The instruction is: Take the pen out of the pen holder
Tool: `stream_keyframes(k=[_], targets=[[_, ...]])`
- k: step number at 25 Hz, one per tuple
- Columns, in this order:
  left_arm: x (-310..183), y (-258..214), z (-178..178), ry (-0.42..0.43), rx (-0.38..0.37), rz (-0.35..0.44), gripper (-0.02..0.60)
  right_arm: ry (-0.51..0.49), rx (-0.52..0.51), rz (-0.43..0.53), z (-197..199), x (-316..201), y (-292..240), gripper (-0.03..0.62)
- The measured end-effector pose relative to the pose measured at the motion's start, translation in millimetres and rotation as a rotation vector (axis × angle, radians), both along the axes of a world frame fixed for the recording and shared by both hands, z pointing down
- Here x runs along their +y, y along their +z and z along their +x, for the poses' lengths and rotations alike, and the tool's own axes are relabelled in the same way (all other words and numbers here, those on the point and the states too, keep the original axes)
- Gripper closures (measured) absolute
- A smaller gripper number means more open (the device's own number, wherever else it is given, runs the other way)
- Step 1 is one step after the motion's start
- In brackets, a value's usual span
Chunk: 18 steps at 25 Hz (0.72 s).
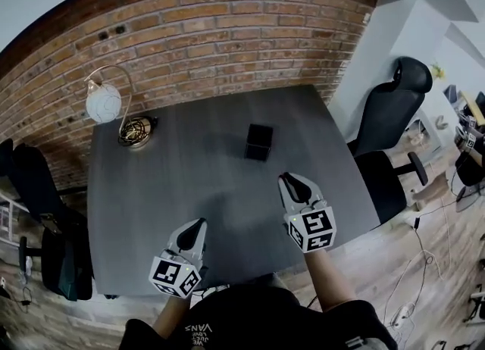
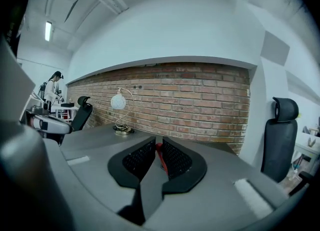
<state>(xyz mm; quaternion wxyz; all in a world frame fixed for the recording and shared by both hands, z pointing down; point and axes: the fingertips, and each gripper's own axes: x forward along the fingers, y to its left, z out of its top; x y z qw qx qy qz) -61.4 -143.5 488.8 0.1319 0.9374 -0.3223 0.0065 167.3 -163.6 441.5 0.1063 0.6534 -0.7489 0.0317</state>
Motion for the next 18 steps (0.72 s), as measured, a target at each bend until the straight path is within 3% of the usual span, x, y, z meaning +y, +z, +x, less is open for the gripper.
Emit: stream_keyframes(k=[18], targets=[[23.6,1.7,-12.3,0.136,-0.002,0.025,0.529,0.111,-0.063,-0.039,-41.6,89.2,29.0,0.546]])
